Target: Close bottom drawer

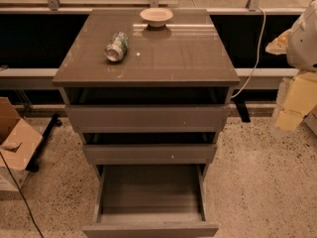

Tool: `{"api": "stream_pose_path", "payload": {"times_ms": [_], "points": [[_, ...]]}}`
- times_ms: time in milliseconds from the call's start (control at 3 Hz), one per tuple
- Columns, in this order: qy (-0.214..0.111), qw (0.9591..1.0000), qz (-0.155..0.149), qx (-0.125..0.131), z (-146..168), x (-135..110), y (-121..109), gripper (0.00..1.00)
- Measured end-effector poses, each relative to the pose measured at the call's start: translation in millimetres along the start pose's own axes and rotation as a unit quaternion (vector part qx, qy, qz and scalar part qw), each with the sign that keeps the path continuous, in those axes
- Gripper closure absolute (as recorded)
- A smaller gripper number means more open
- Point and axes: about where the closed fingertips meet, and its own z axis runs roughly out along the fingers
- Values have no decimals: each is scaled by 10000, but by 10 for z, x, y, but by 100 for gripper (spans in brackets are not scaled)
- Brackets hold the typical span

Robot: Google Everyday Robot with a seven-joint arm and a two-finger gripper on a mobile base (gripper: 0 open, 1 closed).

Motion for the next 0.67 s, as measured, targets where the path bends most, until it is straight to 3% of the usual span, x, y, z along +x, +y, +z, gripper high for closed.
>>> {"api": "stream_pose_path", "payload": {"times_ms": [333, 667], "points": [[0, 10000, 0, 0, 0, 0, 0, 0], [-13, 10000, -4, 45, -20, -11, -6, 14]]}}
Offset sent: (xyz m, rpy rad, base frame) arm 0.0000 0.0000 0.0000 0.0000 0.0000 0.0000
